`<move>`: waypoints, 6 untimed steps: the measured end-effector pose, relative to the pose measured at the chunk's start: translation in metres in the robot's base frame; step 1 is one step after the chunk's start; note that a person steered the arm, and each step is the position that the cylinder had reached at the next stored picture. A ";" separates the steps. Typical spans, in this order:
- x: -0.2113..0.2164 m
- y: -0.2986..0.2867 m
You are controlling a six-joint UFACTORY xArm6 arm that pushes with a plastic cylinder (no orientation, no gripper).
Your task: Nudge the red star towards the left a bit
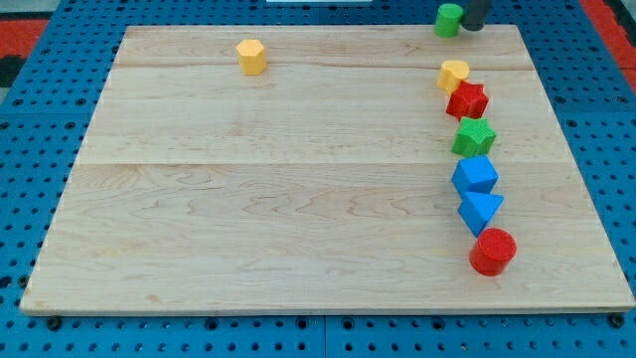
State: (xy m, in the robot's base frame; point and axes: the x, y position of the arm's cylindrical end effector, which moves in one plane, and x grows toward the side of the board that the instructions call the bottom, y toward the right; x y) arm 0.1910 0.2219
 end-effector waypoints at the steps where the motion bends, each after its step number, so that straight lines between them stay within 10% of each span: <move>1: 0.000 0.000; 3: 0.033 -0.106; 5: 0.127 0.042; 6: 0.135 -0.033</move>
